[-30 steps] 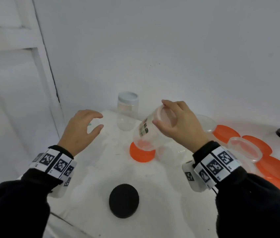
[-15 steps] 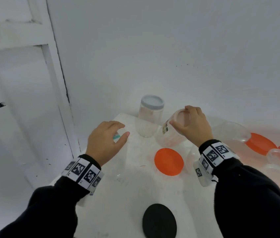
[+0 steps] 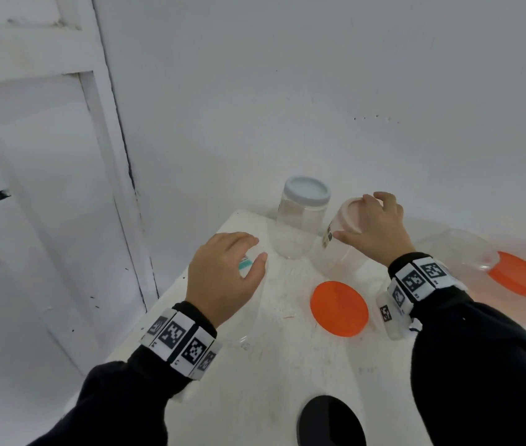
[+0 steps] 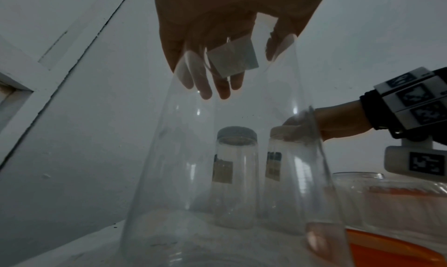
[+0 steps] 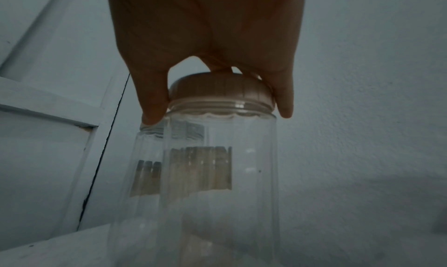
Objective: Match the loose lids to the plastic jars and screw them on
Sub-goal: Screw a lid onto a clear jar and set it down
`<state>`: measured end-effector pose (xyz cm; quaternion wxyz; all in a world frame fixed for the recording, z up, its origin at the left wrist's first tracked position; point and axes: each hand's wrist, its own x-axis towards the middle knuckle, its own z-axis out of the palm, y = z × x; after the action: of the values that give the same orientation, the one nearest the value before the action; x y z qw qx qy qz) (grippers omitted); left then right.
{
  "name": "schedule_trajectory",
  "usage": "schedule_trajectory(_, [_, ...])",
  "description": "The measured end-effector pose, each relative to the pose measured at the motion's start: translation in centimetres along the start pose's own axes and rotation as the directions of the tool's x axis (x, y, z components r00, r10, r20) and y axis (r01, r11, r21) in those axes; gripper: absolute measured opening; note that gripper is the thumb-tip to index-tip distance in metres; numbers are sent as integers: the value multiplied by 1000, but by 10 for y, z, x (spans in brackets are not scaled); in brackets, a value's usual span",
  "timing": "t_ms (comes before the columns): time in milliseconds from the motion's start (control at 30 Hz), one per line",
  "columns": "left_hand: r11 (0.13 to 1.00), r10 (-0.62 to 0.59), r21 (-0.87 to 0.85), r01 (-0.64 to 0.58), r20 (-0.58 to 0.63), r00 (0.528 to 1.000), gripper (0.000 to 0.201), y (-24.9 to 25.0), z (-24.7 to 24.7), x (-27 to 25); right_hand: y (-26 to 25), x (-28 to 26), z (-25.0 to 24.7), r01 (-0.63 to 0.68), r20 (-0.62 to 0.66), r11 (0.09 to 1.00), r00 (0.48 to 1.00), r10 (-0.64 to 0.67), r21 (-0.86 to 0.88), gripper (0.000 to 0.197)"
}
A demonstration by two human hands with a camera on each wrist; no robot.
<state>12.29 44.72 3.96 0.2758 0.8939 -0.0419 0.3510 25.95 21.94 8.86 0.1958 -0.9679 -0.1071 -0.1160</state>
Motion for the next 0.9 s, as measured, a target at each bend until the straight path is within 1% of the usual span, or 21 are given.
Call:
schedule_trajectory(100, [1000, 4, -11, -4, -11, 1000, 38, 0, 1, 1, 1, 3, 2, -32, -8, 999, 999, 32, 40, 84])
schedule_trajectory(267, [1000, 19, -17, -19, -28, 999, 37, -2, 3, 1, 10, 10, 10, -17, -13, 999, 1000, 17, 44, 71])
schedule_trajectory(500, [1000, 18, -4, -18, -29, 999, 37, -3, 3, 1, 16, 12, 18, 5, -93, 997, 996, 2, 82, 67])
schedule_trajectory(667, [1000, 20, -13, -20, -32, 999, 37, -3, 3, 1, 16, 11, 22, -3, -120, 994, 993, 16, 106, 67])
schedule_trajectory(800, [999, 25, -24, -25, -28, 999, 36, -3, 3, 1, 13, 13, 18, -17, -69, 998, 997, 21, 68, 69])
schedule_trajectory(900, [999, 23, -22, -24, -24, 999, 36, -3, 3, 1, 12, 9, 11, -41, -22, 999, 999, 42, 35, 84])
